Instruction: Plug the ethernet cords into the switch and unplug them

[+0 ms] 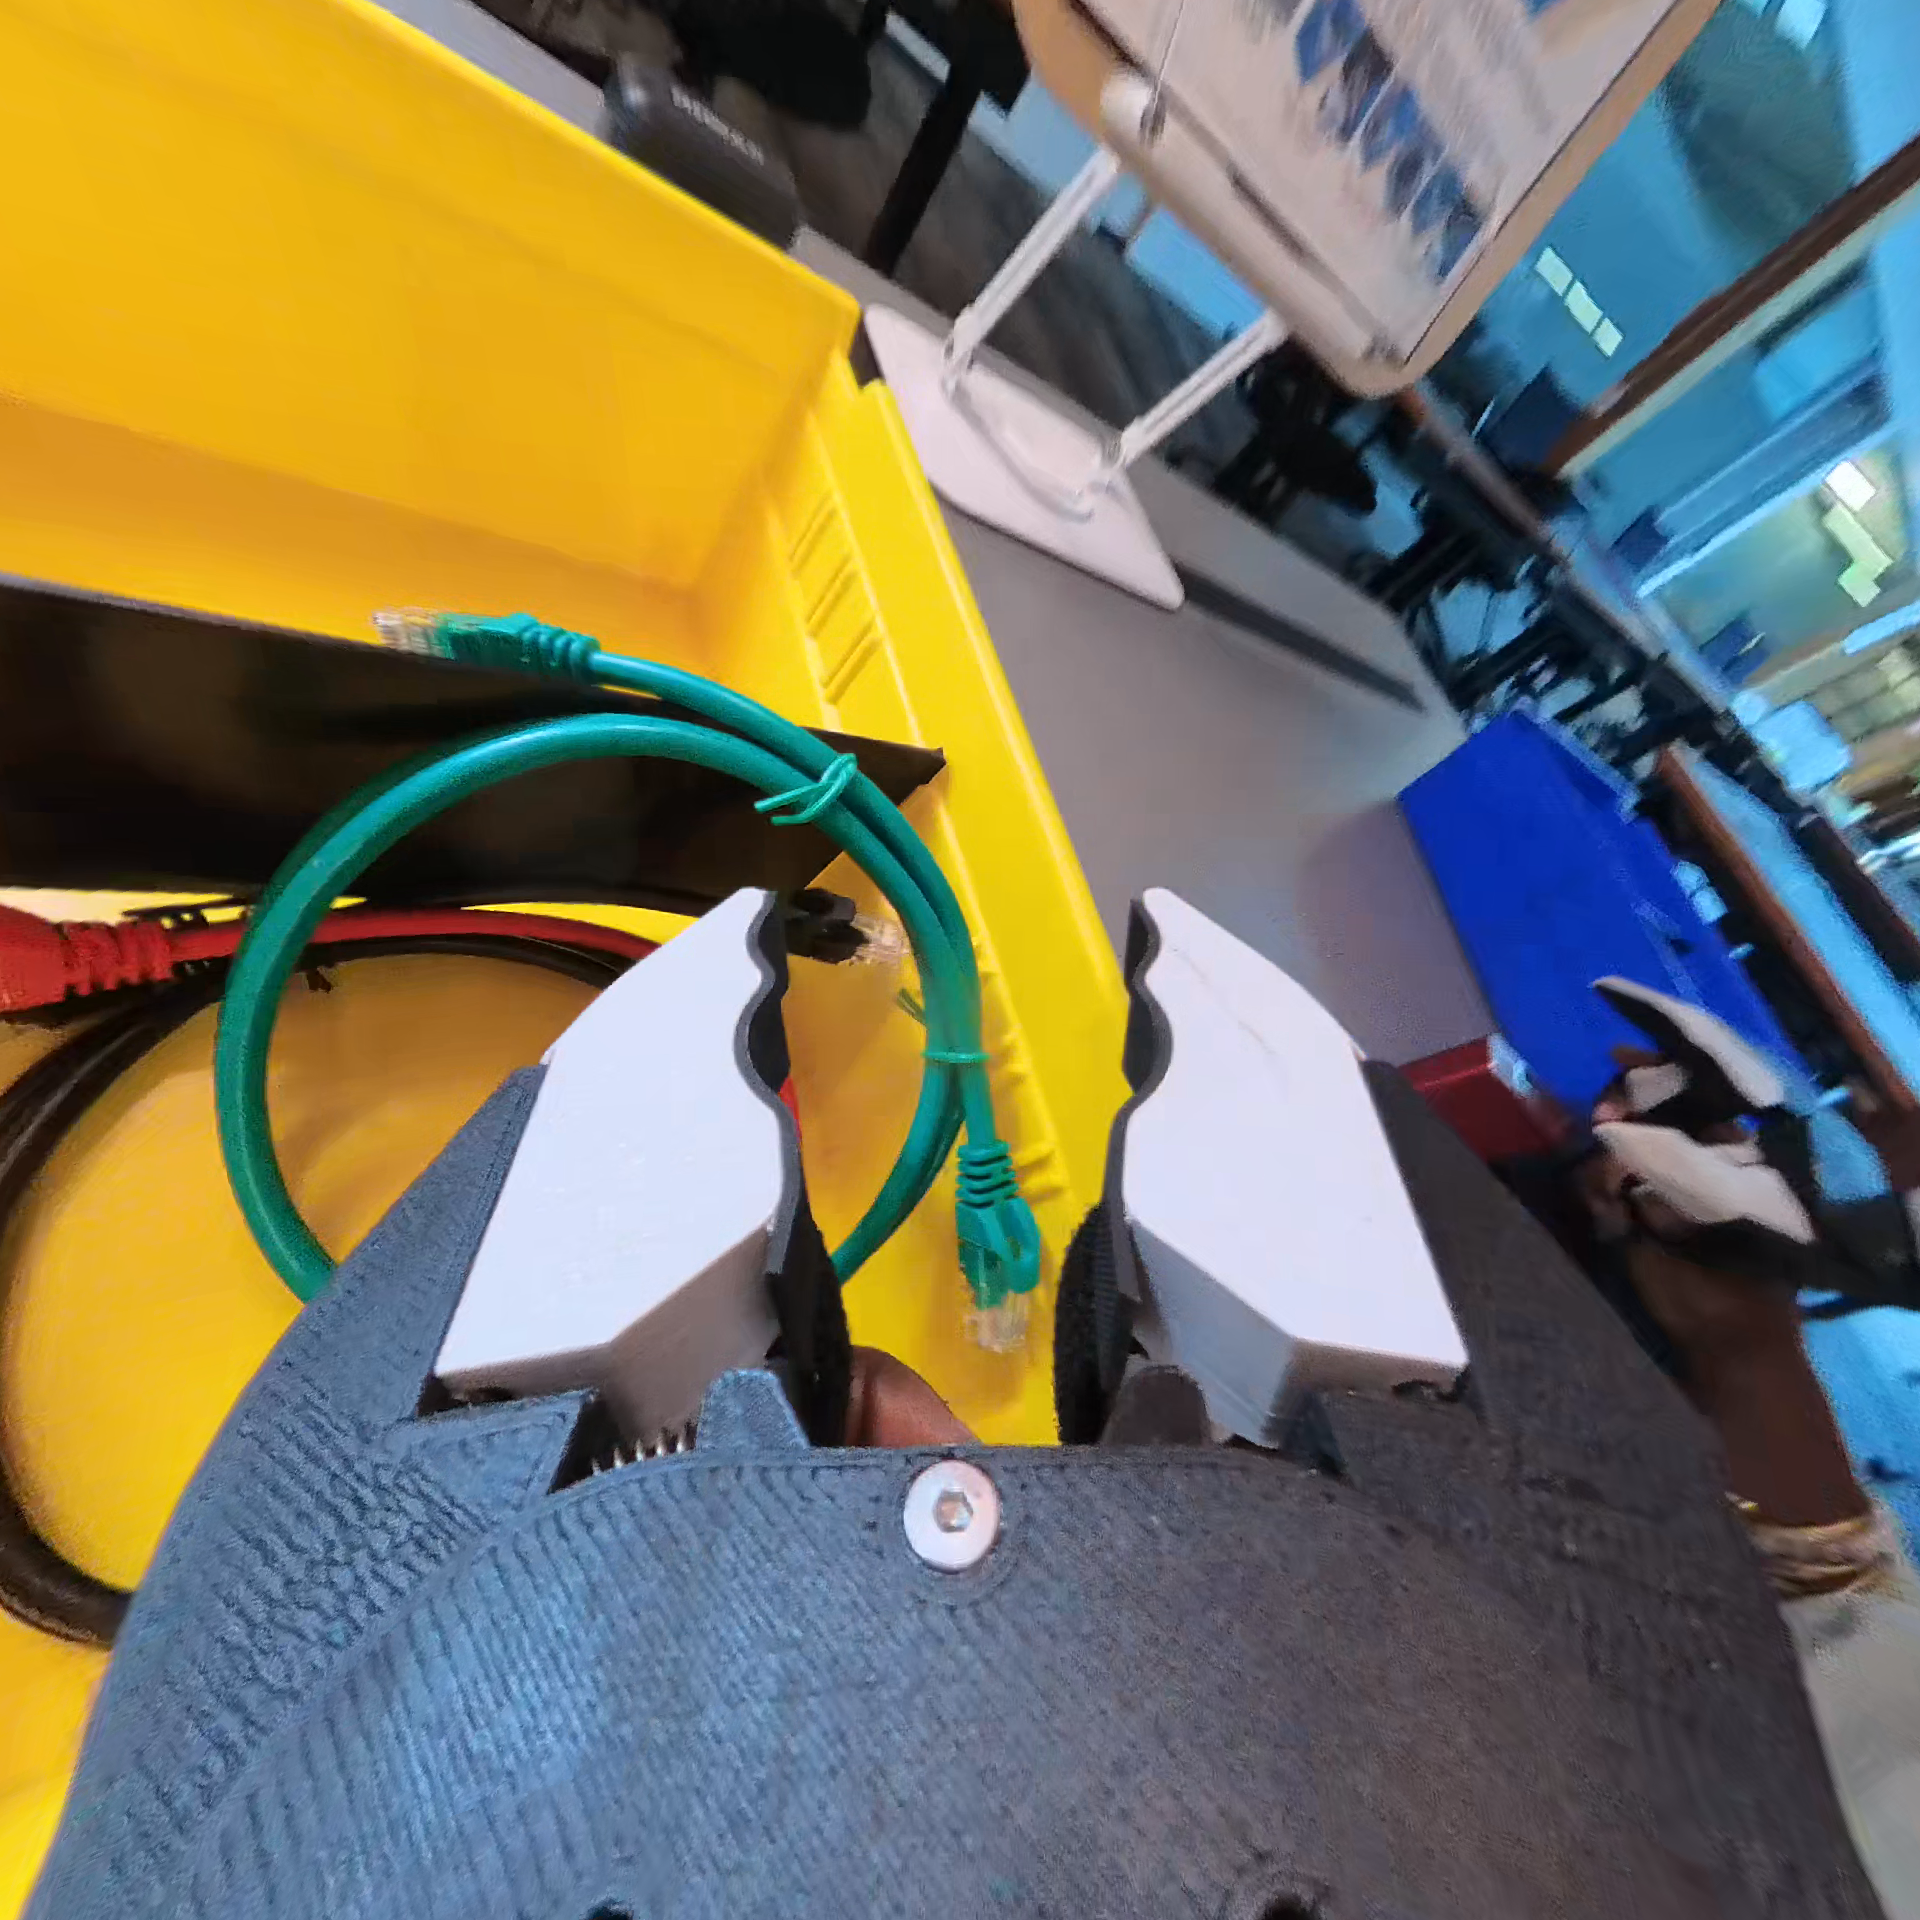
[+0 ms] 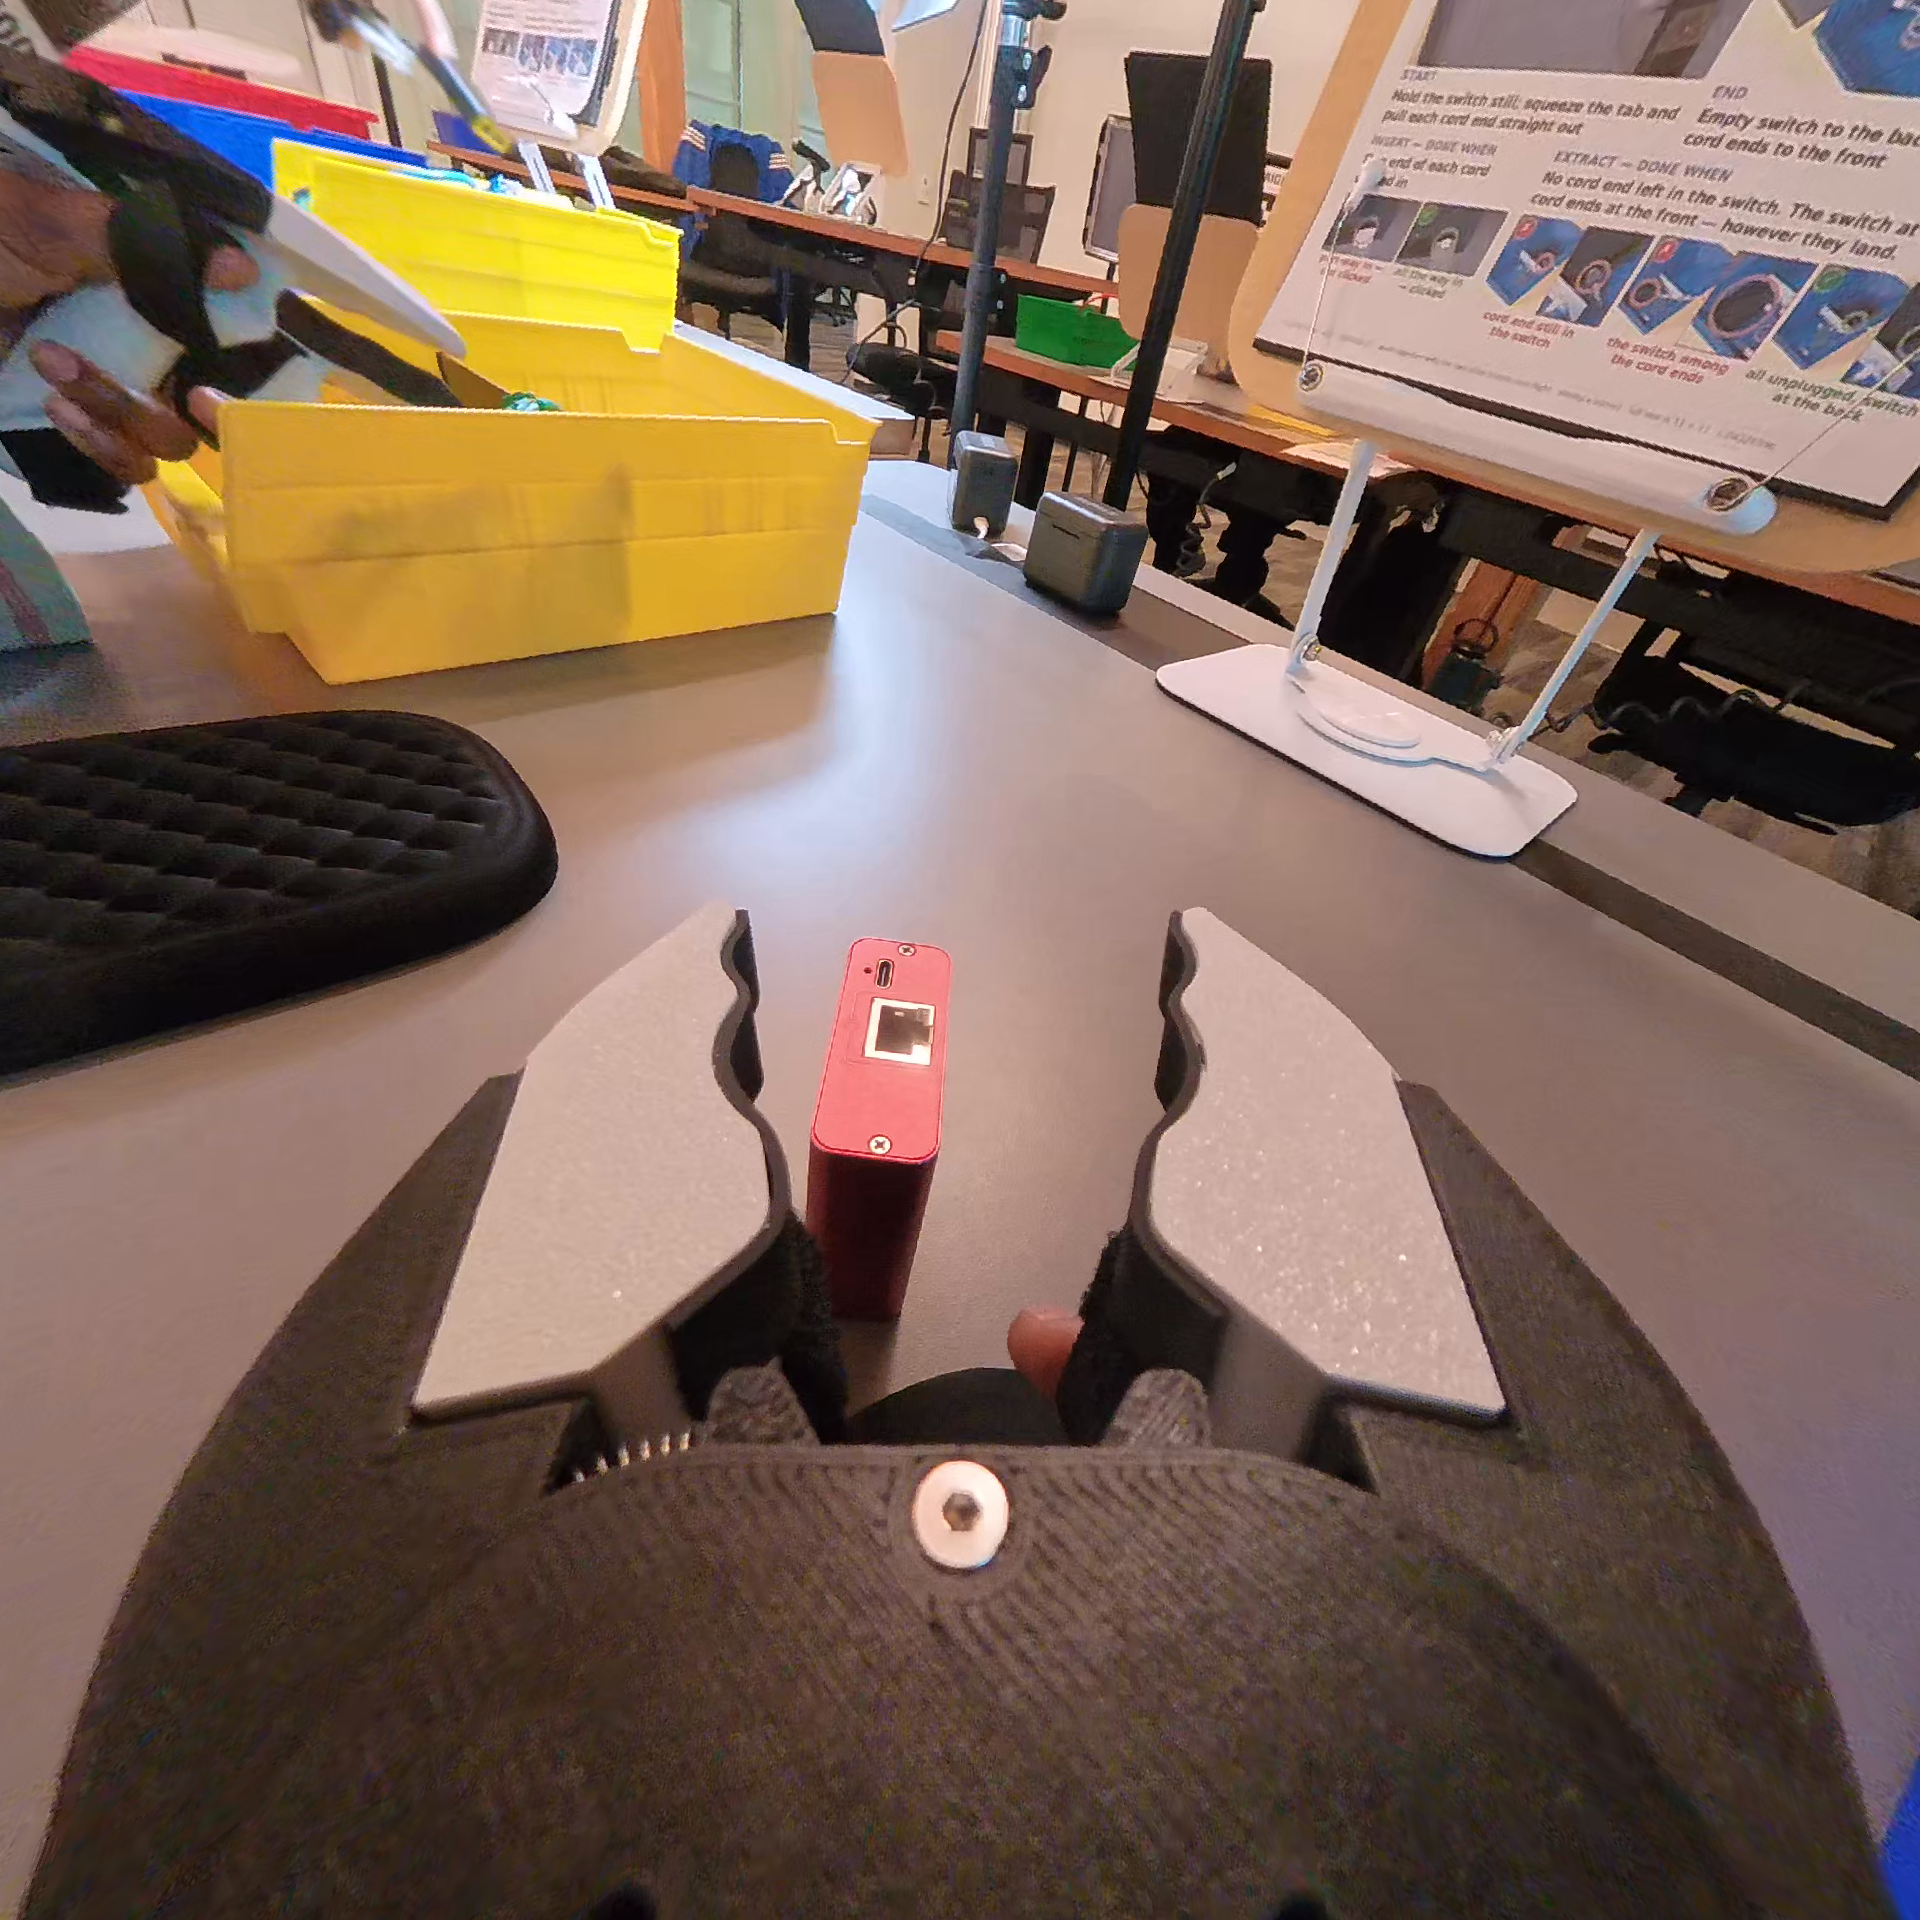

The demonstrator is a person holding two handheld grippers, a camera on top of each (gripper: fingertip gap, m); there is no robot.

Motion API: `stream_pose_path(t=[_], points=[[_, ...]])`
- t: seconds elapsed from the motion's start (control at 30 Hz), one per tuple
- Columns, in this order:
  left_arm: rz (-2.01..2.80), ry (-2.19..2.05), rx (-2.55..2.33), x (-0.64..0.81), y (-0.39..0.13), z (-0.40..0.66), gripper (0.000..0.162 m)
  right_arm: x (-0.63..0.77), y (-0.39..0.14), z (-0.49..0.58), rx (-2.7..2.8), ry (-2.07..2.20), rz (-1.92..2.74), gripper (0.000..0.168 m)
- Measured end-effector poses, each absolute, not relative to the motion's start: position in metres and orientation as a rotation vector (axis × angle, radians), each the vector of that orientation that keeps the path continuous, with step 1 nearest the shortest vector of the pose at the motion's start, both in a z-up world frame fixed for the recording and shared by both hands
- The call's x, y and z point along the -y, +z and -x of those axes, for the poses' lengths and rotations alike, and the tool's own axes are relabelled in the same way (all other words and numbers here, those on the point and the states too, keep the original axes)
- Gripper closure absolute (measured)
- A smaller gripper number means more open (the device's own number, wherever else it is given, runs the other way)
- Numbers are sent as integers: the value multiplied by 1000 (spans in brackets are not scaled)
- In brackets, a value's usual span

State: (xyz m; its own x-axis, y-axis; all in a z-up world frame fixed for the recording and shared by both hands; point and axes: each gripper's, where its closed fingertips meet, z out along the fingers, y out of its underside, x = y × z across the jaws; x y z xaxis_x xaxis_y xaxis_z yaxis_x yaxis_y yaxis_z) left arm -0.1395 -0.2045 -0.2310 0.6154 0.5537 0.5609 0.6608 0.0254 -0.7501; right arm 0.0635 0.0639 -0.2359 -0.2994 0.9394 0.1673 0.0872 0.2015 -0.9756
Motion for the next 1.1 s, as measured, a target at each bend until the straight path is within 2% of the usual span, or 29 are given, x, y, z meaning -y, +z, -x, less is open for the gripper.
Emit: stream_pose_path(t=[0.1,0.23,0.4,0.53,0.6,0.7,0.87,1.1], points=[[1723,-113,1007,196,-240,142,101,-63,-236,-64,1599,1217,992,94],[1712,-205,963,187,-240,140,114,-62,-235,-64,1603,1221,981,96],[1653,-281,977,185,-238,138,120,-62,-235,-65,1602,1226,980,97],[1616,-321,974,185,-234,137,130,-62,-235,-65,1604,1217,973,98],[1591,-295,985,188,-232,141,146,-61,-236,-65,1609,1206,970,98],[1584,-284,952,191,-228,138,148,-61,-237,-65,1617,1194,964,98],[1573,-81,859,205,-199,135,150,-59,-238,-65,1629,1177,954,99],[1709,544,475,205,-131,102,151,-59,-239,-64,1634,1168,949,99]])
